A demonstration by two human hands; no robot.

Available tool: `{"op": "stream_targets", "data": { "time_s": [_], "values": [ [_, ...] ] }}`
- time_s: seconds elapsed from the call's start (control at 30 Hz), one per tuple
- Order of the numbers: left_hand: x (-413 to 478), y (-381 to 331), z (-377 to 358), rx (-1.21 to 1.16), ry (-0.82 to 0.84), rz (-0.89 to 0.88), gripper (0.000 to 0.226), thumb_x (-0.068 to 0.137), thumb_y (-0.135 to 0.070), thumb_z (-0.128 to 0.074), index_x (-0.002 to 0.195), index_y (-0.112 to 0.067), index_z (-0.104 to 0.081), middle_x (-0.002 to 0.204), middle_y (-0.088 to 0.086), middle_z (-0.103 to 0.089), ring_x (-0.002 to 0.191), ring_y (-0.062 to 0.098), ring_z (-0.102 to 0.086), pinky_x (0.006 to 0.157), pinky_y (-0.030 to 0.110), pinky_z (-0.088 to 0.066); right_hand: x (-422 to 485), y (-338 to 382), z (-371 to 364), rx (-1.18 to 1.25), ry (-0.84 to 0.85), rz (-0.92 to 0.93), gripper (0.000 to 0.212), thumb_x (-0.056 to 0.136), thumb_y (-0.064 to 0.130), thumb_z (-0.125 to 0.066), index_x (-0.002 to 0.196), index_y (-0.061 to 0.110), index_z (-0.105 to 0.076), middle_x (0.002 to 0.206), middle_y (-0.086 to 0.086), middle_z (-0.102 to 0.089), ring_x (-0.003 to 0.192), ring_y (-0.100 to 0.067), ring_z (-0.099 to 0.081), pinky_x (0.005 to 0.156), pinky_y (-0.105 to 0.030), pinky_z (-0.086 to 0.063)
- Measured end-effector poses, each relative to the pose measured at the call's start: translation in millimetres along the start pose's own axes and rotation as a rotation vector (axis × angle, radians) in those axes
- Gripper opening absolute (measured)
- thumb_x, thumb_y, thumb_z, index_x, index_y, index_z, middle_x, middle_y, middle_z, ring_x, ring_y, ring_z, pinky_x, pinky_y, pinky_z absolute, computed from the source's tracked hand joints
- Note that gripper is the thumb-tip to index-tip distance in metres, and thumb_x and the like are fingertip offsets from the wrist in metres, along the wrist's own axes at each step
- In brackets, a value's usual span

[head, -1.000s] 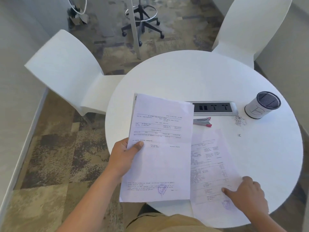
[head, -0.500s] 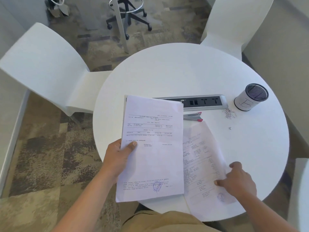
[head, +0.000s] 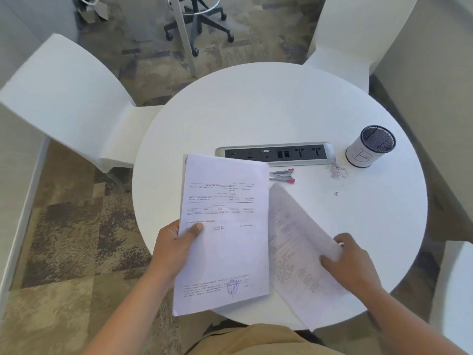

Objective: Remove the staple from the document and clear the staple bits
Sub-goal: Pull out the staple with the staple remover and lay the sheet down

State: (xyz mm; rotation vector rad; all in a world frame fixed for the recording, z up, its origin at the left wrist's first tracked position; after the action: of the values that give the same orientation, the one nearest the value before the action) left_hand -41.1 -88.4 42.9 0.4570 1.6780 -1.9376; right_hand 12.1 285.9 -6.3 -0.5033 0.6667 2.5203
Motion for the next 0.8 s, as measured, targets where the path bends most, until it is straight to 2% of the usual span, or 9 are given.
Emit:
{"op": "stream_targets", "data": {
  "time_s": [0.07, 0.13, 0.2, 0.33, 0.43, 0.53, 0.63, 0.73, 0.8],
  "values": [
    [-10.5, 4.8, -5.5, -0.012, -0.025, 0.003, 0.013, 0.096, -0.020, -0.064, 0.103, -0.025, -0.074, 0.096, -0.009, -0.079, 0.083, 0.015, -0.077, 0.070, 0.035, -0.058, 1.3, -6.3, 9.9, 0.050, -0.009, 0.017, 0.036, 0.088, 0.039, -0.063, 0.120, 0.027, -0.053, 0.093, 0.007, -0.059, 0.070, -0.015, -0.060, 0.056, -0.027, -0.046],
    [-24.1, 8.0, -10.8, -0.027, -0.065, -0.009, 0.013, 0.096, -0.022, -0.063, 0.105, -0.027, -0.073, 0.096, -0.012, -0.079, 0.083, 0.013, -0.076, 0.068, 0.033, -0.057, 2.0, -10.3, 22.4, 0.051, -0.047, 0.071, 0.033, 0.092, 0.042, -0.058, 0.119, 0.024, -0.063, 0.090, 0.007, -0.064, 0.074, -0.017, -0.063, 0.064, -0.031, -0.051],
    [-37.0, 11.1, -14.3, -0.058, -0.133, -0.025, 0.014, 0.097, -0.023, -0.062, 0.108, -0.026, -0.072, 0.097, -0.011, -0.078, 0.087, 0.015, -0.074, 0.069, 0.033, -0.056, 0.9, -11.6, 38.7, 0.152, -0.070, 0.089, 0.032, 0.094, 0.042, -0.056, 0.114, 0.020, -0.067, 0.086, 0.006, -0.069, 0.071, -0.015, -0.065, 0.060, -0.030, -0.052],
    [-57.9, 19.9, -21.9, -0.113, -0.276, -0.047, 0.017, 0.098, -0.023, -0.062, 0.112, -0.021, -0.071, 0.105, -0.007, -0.075, 0.095, 0.020, -0.070, 0.076, 0.037, -0.056, -0.6, -13.8, 74.8, 0.264, -0.047, 0.159, 0.035, 0.095, 0.041, -0.053, 0.121, 0.019, -0.063, 0.094, 0.006, -0.070, 0.073, -0.013, -0.065, 0.061, -0.029, -0.054],
    [-66.9, 26.8, -27.1, -0.138, -0.352, -0.044, 0.019, 0.098, -0.022, -0.061, 0.113, -0.016, -0.071, 0.107, -0.002, -0.074, 0.095, 0.022, -0.070, 0.080, 0.039, -0.056, -4.8, -10.7, 97.2, 0.275, 0.022, 0.236, 0.038, 0.095, 0.038, -0.053, 0.127, 0.019, -0.062, 0.101, 0.009, -0.067, 0.080, -0.014, -0.063, 0.071, -0.035, -0.057],
    [-69.3, 33.8, -35.5, -0.179, -0.392, -0.011, 0.014, 0.099, -0.023, -0.060, 0.108, -0.020, -0.069, 0.102, -0.003, -0.073, 0.092, 0.022, -0.069, 0.078, 0.039, -0.056, -10.2, -2.0, 126.1, 0.298, -0.003, 0.323, 0.030, 0.090, 0.031, -0.065, 0.117, 0.019, -0.071, 0.097, 0.010, -0.073, 0.082, -0.016, -0.068, 0.074, -0.035, -0.058],
    [-67.7, 44.6, -46.9, -0.267, -0.385, 0.059, 0.012, 0.098, -0.023, -0.061, 0.105, -0.018, -0.070, 0.101, 0.002, -0.074, 0.092, 0.026, -0.070, 0.077, 0.040, -0.057, -25.0, 19.3, 143.1, 0.408, 0.078, 0.432, 0.014, 0.081, 0.021, -0.076, 0.092, 0.030, -0.078, 0.081, 0.021, -0.076, 0.071, 0.000, -0.070, 0.061, -0.015, -0.054],
    [-60.5, 47.9, -56.5, -0.280, -0.325, 0.082, 0.011, 0.097, -0.024, -0.063, 0.101, -0.018, -0.070, 0.101, 0.006, -0.076, 0.090, 0.031, -0.071, 0.079, 0.045, -0.059, -34.4, 43.3, 145.9, 0.615, 0.144, 0.463, 0.009, 0.069, 0.031, -0.081, 0.078, 0.031, -0.081, 0.081, 0.011, -0.079, 0.074, -0.008, -0.074, 0.067, -0.021, -0.058],
    [-51.7, 46.6, -58.7, -0.264, -0.275, 0.099, 0.012, 0.097, -0.026, -0.064, 0.103, -0.018, -0.071, 0.102, 0.005, -0.076, 0.091, 0.030, -0.072, 0.080, 0.047, -0.060, -35.0, 55.9, 138.9, 0.770, 0.182, 0.474, 0.040, 0.056, 0.053, -0.087, 0.084, 0.026, -0.081, 0.089, 0.000, -0.079, 0.082, -0.017, -0.076, 0.073, -0.028, -0.061]
  ]
}}
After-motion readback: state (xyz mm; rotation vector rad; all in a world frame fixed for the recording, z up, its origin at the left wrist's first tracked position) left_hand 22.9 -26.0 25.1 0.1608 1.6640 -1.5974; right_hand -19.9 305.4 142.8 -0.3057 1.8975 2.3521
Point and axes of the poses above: each hand's wrist, its own x-axis towards the middle knuckle, its own z-axis out of the back of the hand, y = z × x, the point moved 5 cm from there along x, towards the middle knuckle
